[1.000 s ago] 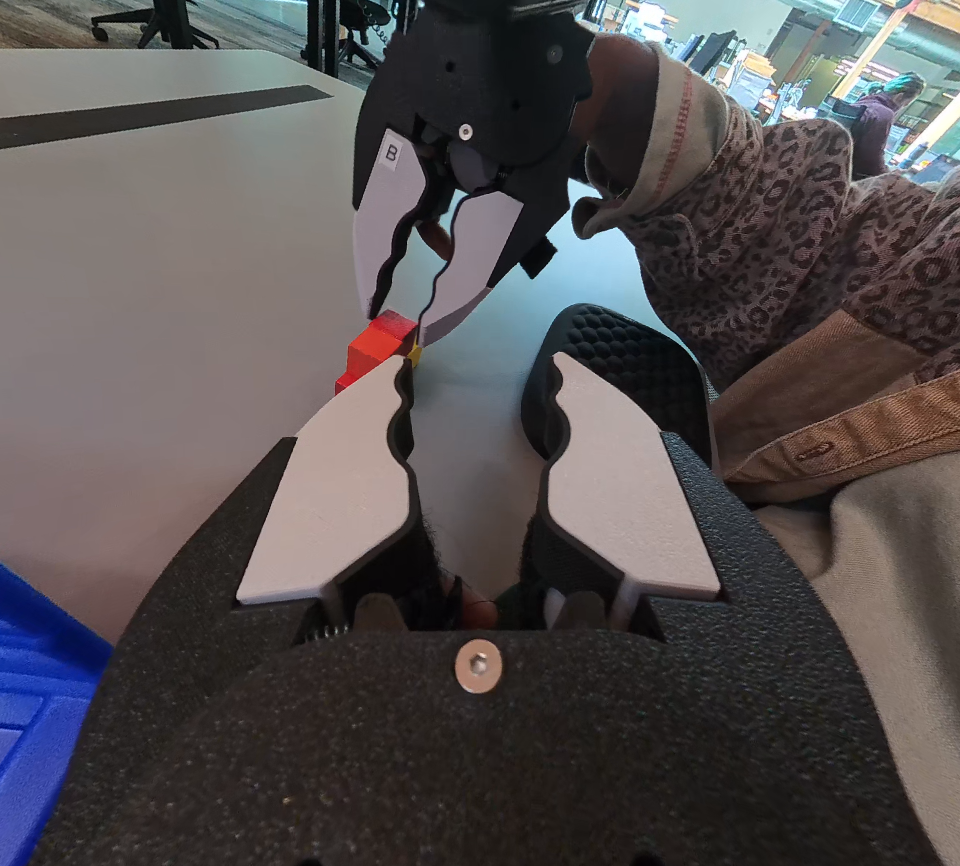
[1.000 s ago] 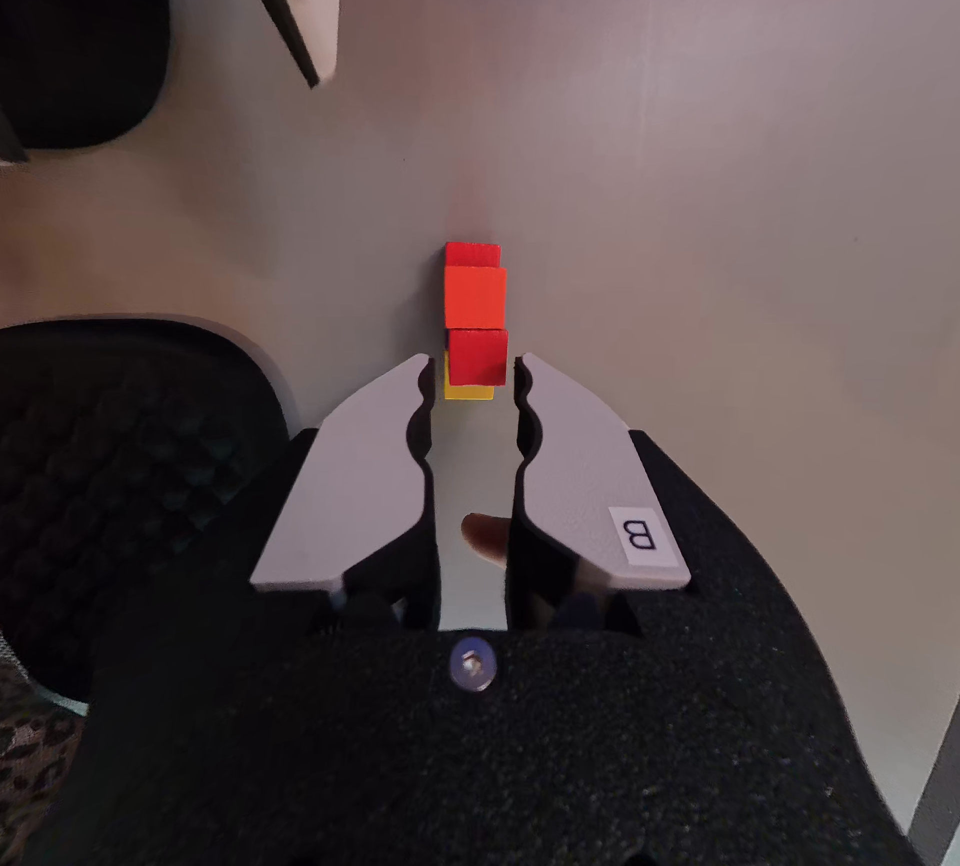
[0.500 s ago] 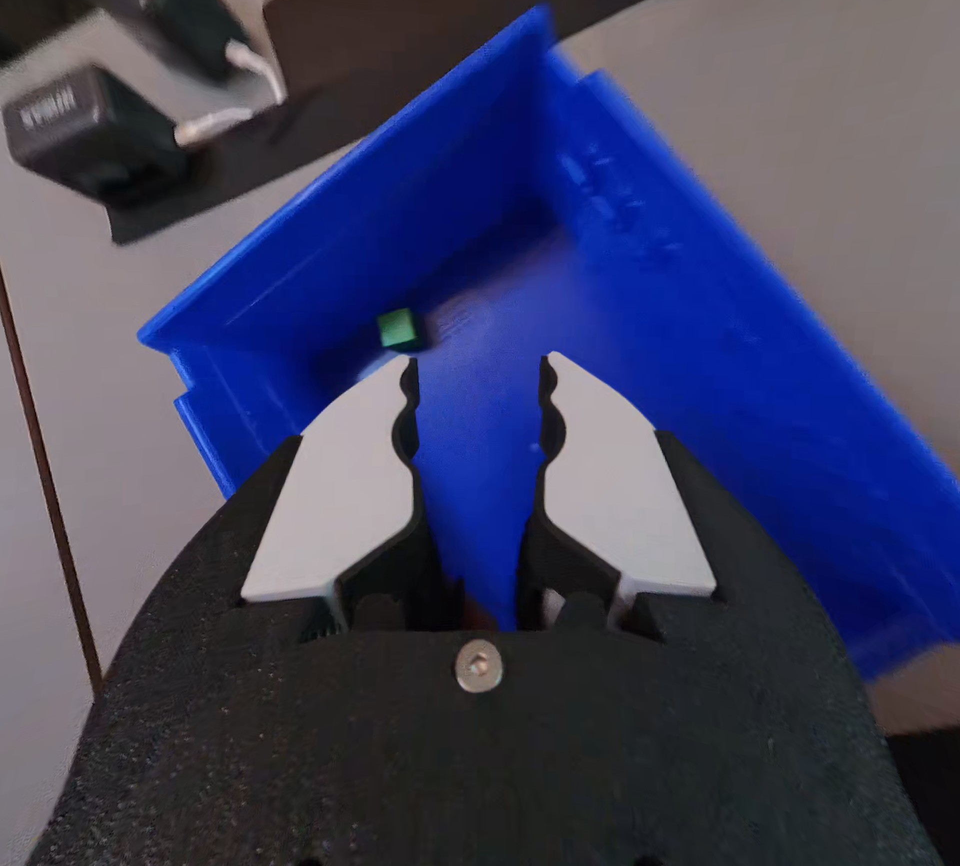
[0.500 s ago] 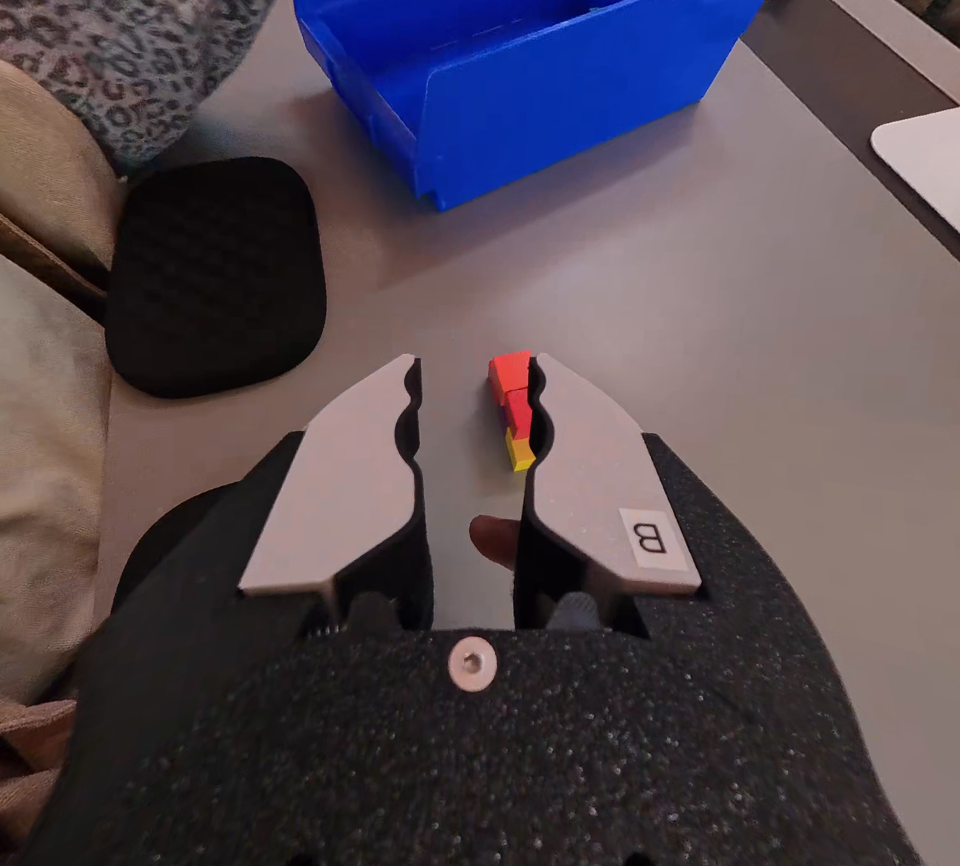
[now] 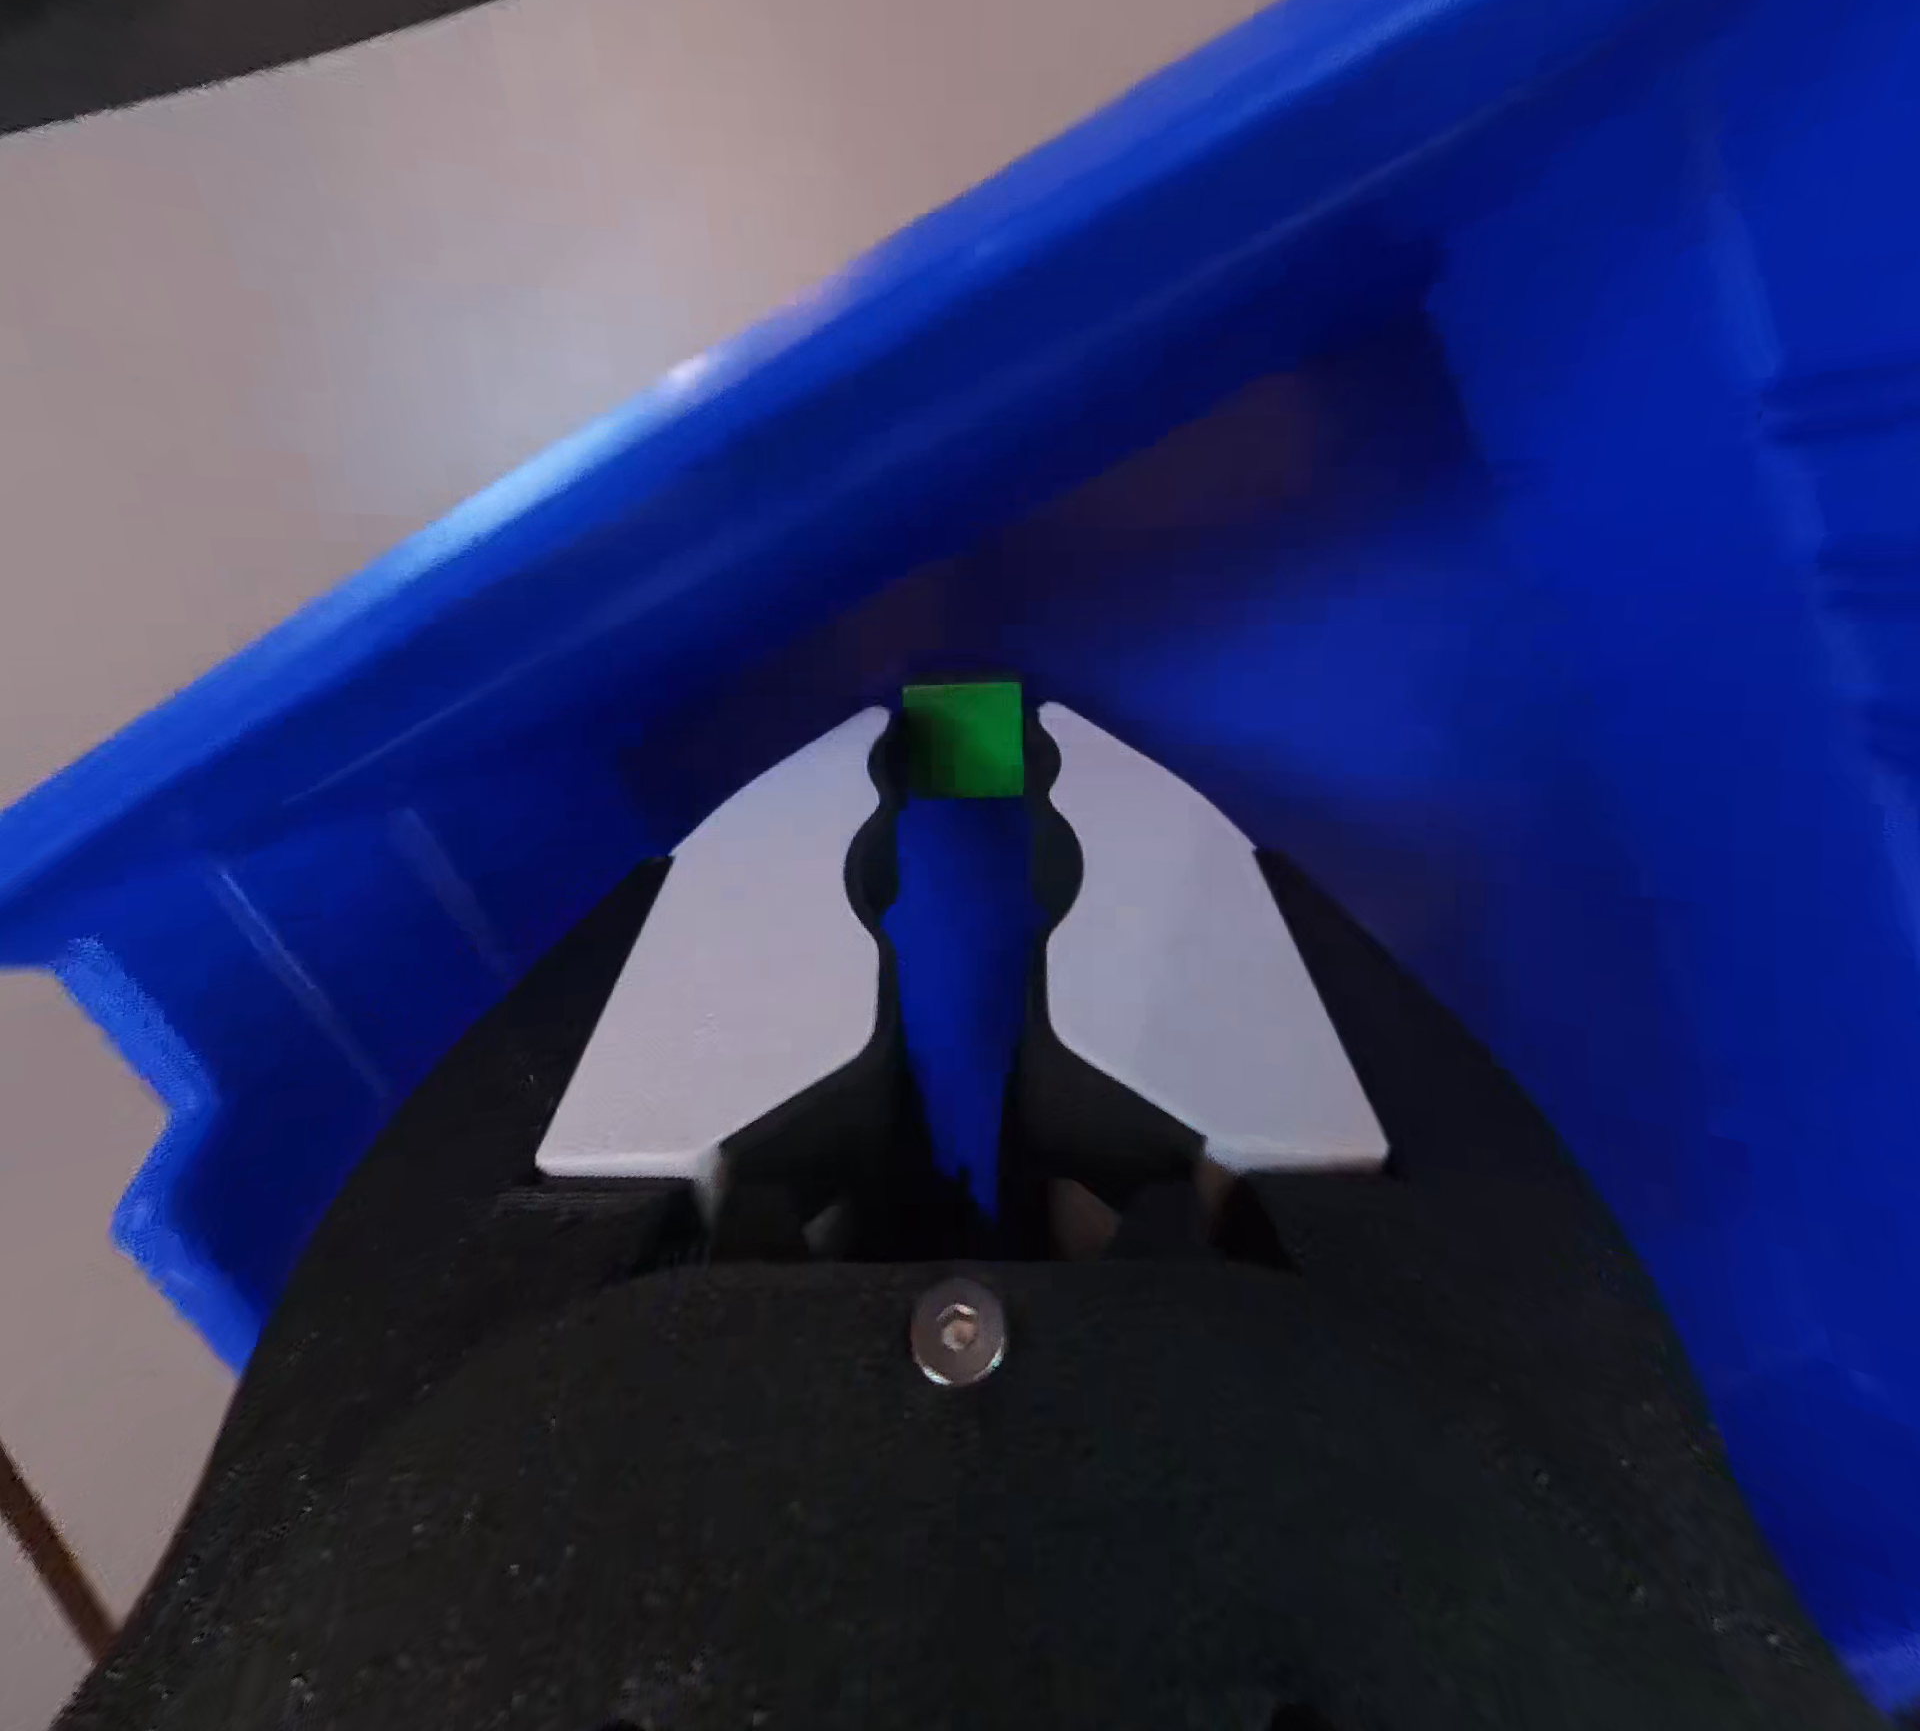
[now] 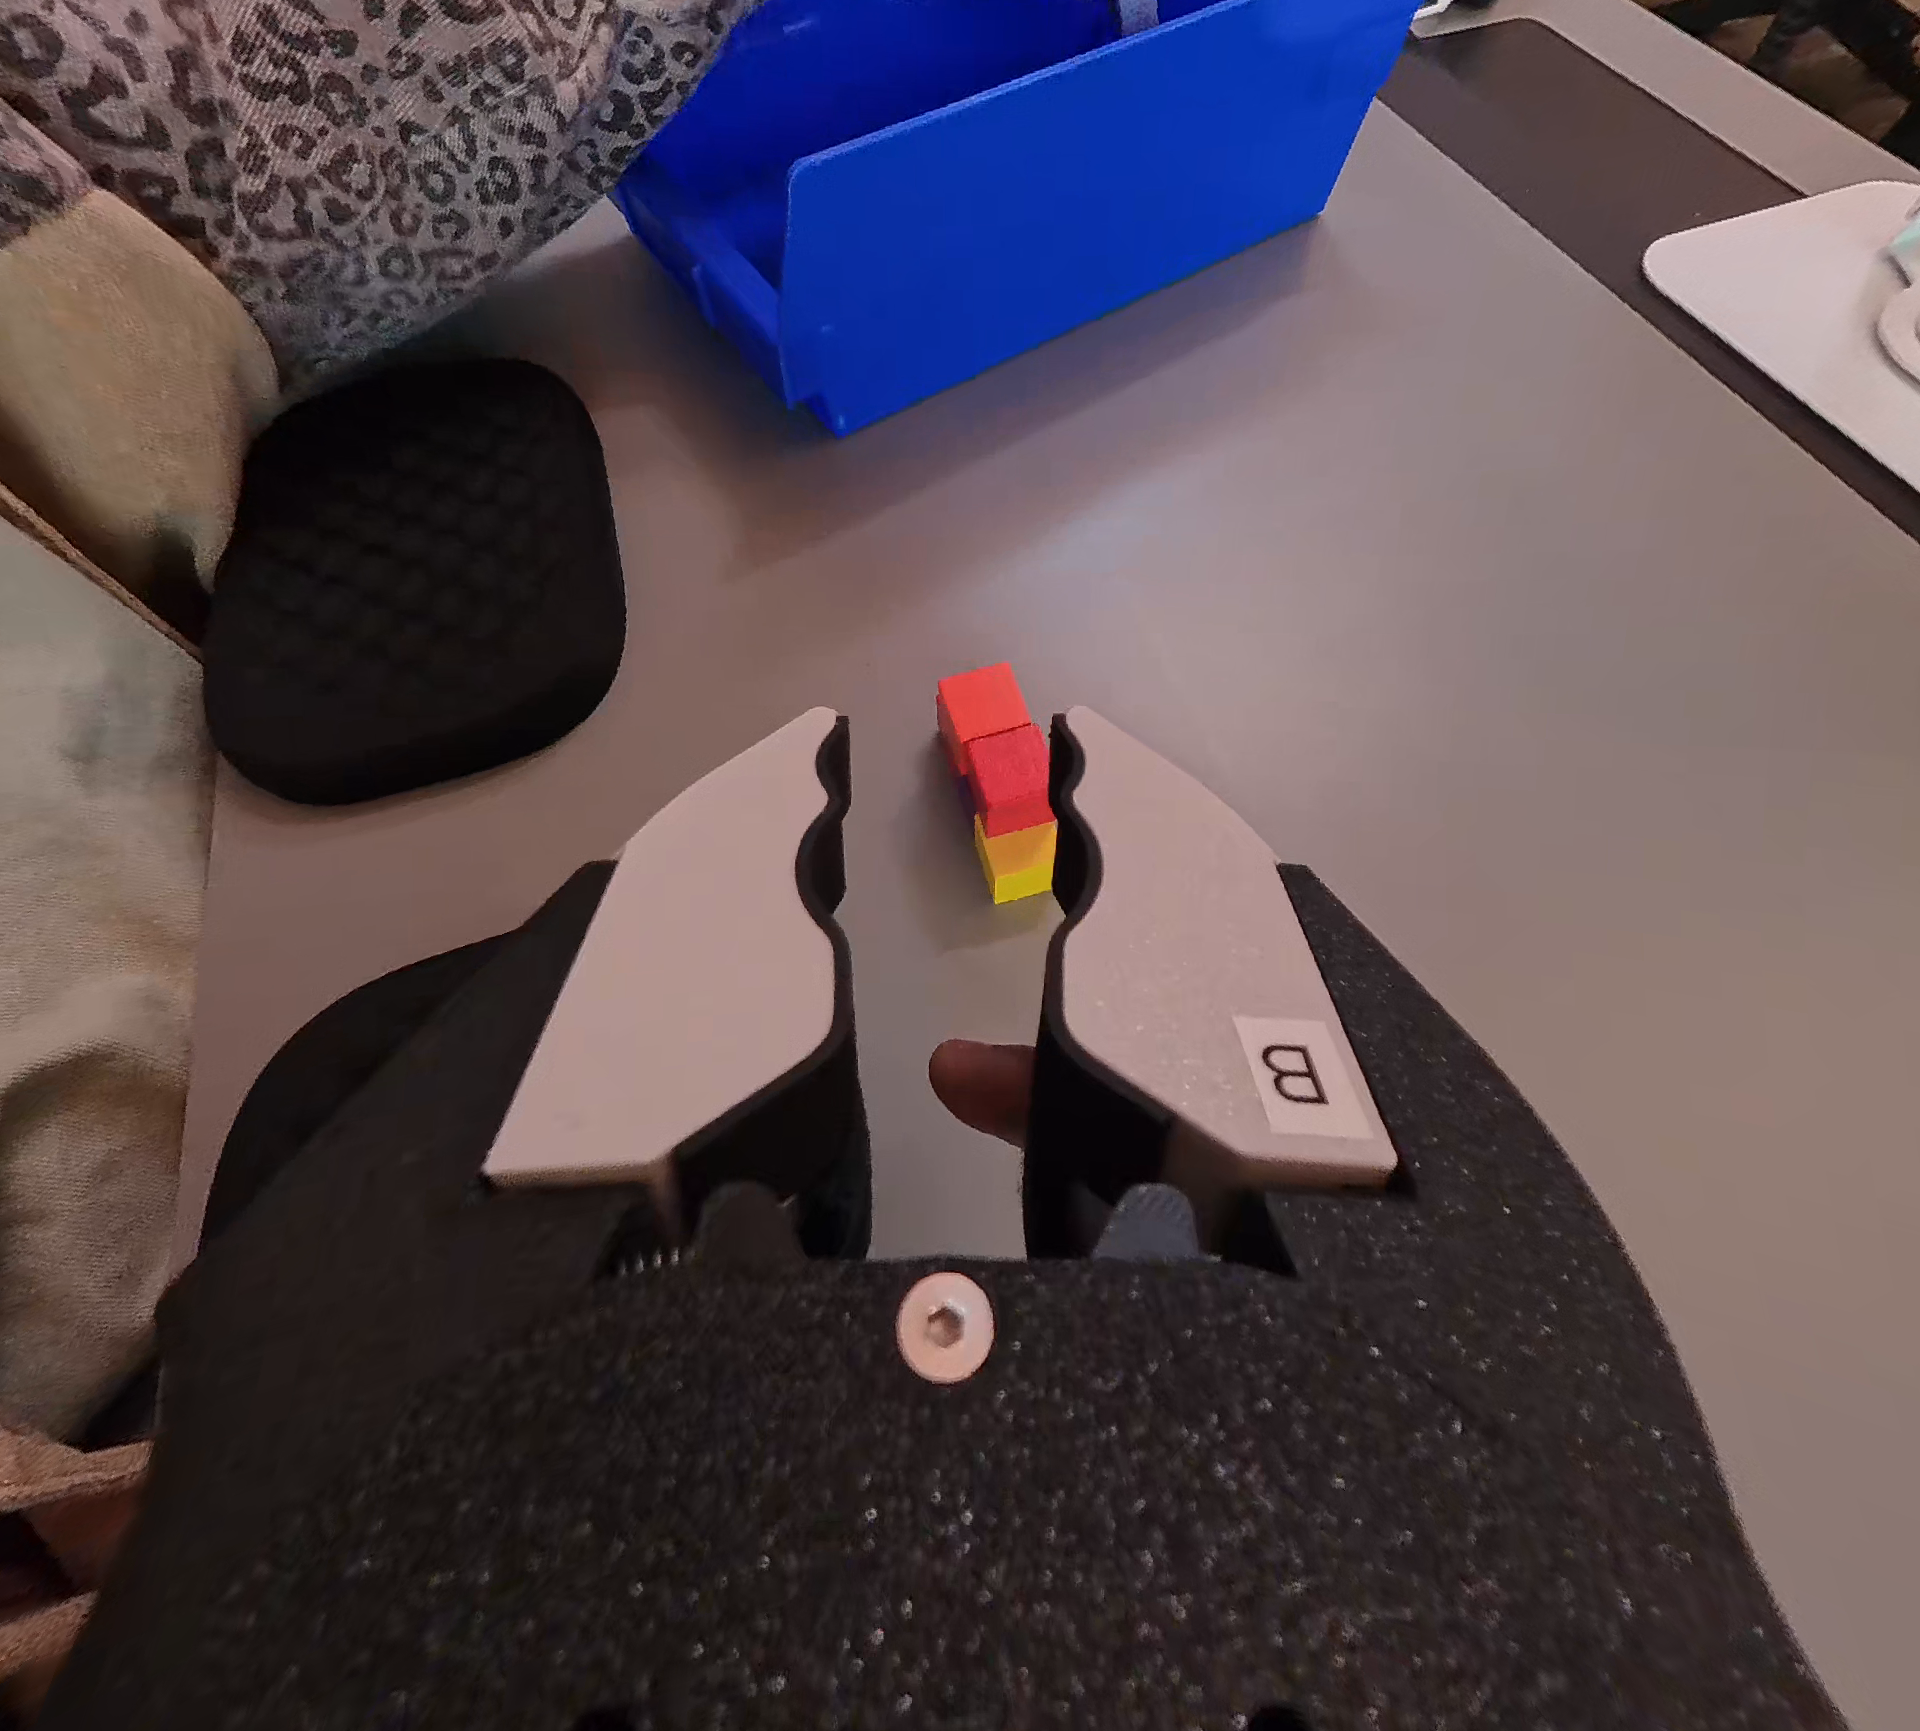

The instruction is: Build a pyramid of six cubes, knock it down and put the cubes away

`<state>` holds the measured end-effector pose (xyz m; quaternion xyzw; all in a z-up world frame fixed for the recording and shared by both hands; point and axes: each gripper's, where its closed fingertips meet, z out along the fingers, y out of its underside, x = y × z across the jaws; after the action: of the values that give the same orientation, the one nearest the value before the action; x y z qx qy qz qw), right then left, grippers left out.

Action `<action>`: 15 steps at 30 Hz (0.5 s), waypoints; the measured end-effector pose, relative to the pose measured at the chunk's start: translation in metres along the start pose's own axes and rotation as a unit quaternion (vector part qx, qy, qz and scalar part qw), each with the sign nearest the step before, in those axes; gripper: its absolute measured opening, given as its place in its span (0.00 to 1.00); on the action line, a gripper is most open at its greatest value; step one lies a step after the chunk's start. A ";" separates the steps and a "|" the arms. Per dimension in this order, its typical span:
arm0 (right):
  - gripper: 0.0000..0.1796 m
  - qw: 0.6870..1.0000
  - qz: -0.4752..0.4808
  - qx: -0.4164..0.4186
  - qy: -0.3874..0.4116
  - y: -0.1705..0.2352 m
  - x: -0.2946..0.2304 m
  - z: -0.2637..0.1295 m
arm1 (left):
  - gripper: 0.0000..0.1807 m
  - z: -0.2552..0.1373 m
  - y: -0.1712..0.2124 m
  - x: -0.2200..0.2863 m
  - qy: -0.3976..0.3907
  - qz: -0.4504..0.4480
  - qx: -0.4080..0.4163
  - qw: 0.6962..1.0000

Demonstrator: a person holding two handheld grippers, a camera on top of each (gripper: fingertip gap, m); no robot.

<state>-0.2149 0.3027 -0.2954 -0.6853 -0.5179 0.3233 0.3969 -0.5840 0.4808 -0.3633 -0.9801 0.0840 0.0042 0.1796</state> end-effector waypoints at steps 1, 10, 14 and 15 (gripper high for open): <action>0.20 1.000 0.001 0.005 -0.002 -0.002 -0.001 0.001 | 0.12 -0.011 -0.004 0.007 0.013 0.005 0.027 1.000; 0.18 0.948 0.115 0.274 -0.117 -0.116 -0.040 0.002 | 0.11 -0.270 0.027 0.235 0.579 0.030 0.525 0.623; 0.19 0.878 0.234 0.329 -0.257 -0.156 -0.060 -0.010 | 0.11 -0.285 0.070 0.277 0.629 0.038 0.533 0.564; 0.20 0.881 0.232 0.326 -0.252 -0.158 -0.062 -0.008 | 0.11 -0.283 0.075 0.282 0.624 0.042 0.536 0.567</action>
<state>-0.2958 0.2649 -0.1505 -0.5133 -0.2923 0.7181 0.3680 -0.3243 0.2663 -0.1357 -0.4588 0.2035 -0.6462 0.5749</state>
